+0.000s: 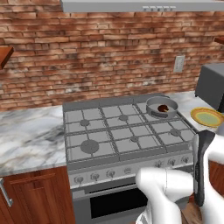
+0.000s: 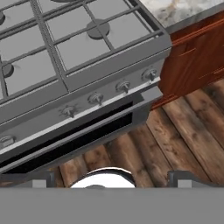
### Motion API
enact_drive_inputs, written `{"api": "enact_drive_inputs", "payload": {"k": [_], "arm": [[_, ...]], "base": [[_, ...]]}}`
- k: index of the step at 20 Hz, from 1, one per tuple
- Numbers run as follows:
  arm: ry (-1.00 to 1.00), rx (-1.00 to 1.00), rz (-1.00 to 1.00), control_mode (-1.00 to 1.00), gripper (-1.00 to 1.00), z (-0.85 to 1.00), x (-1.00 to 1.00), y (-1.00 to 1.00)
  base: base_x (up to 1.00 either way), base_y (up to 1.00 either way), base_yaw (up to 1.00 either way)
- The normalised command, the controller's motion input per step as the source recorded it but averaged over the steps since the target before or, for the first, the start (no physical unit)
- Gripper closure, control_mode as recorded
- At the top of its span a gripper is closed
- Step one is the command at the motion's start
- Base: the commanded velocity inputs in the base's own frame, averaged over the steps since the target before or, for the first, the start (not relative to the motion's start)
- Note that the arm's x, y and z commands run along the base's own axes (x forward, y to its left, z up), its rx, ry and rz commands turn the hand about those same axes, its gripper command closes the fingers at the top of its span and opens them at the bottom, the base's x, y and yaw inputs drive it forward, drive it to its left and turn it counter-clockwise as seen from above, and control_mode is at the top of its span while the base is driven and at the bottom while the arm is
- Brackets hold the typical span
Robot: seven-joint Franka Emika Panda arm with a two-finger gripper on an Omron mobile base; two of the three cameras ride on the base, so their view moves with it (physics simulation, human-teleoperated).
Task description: Retrieve the frozen meat and place it in the pot on a burner. Then turn the burner on.
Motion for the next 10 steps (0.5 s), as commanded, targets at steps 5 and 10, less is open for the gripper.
{"api": "enact_drive_inputs", "payload": {"k": [5, 10], "arm": [[-0.23, 0.00, 0.13, -1.00, -1.00, -0.28, -0.41, -0.48], [-0.40, -0.19, 0.25, -1.00, -1.00, -0.55, -0.43, -0.33]], "base": [[0.00, 0.00, 0.00], [0.00, 0.00, 0.00]]}}
